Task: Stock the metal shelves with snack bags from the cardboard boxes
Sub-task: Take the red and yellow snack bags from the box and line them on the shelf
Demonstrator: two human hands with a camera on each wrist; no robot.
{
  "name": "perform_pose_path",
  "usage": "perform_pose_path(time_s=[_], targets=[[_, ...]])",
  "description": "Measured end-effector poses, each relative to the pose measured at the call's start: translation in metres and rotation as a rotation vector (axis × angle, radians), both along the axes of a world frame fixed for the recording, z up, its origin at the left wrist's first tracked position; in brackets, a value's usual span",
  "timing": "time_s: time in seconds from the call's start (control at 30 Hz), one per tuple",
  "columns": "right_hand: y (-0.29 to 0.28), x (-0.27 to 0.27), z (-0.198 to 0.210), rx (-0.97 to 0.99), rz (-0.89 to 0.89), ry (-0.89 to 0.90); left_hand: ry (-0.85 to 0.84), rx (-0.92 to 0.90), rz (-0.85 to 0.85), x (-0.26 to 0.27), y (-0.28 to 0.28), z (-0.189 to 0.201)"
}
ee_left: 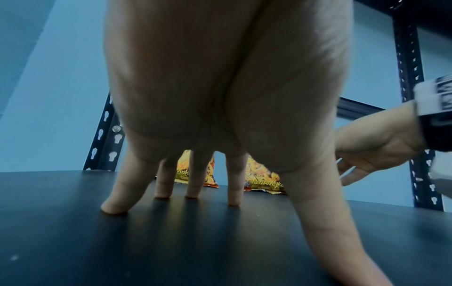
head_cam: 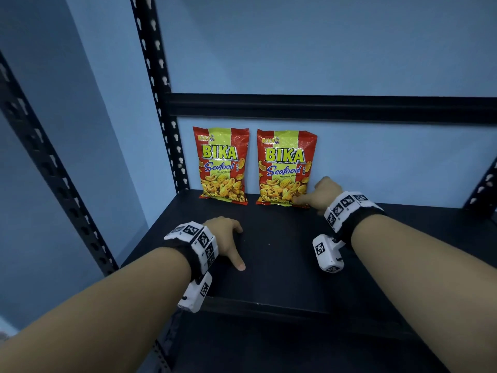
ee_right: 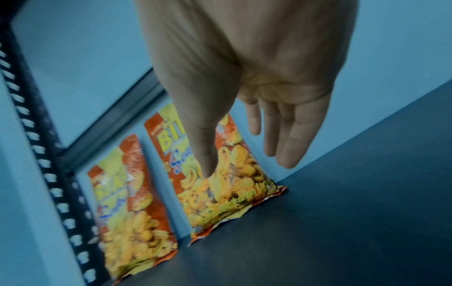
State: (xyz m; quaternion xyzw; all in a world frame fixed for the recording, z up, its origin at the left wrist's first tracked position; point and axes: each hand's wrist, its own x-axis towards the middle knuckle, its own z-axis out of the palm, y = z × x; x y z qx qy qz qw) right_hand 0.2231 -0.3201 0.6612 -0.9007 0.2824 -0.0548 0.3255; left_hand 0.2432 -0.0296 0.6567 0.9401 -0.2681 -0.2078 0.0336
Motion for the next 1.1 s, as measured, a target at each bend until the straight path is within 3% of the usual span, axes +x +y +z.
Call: perform_pose_path(time_s=[0.2,0.33,0.43,0.6,0.97,1.1], targets=[[0.045,-0.089,0.011,0.015,0.265,0.033,-0.03,-0.088,-0.049,-0.026,0.008,0.006],[0.077,-0.151,0.0,-0.033,0.263,-0.122,-0.059,-0.355,-0.097,-0.064,0.016,0.002],[0.101,-0.198,-0.023,-0.06,0.242,-0.289,-0.141,-0.476,-0.143,-0.104,0.021,-0.013],[0.118,-0.261,-0.087,-0.108,0.266,-0.406,-0.286,-0.471,-0.264,-0.161,0.034,-0.069],[0.117,-0.354,-0.264,0.17,0.212,0.092,0.239,-0.25,-0.178,-0.218,0.055,-0.254],[0.114,-0.385,-0.332,0.249,0.164,0.28,0.344,-0.191,-0.142,-0.237,0.057,-0.331]])
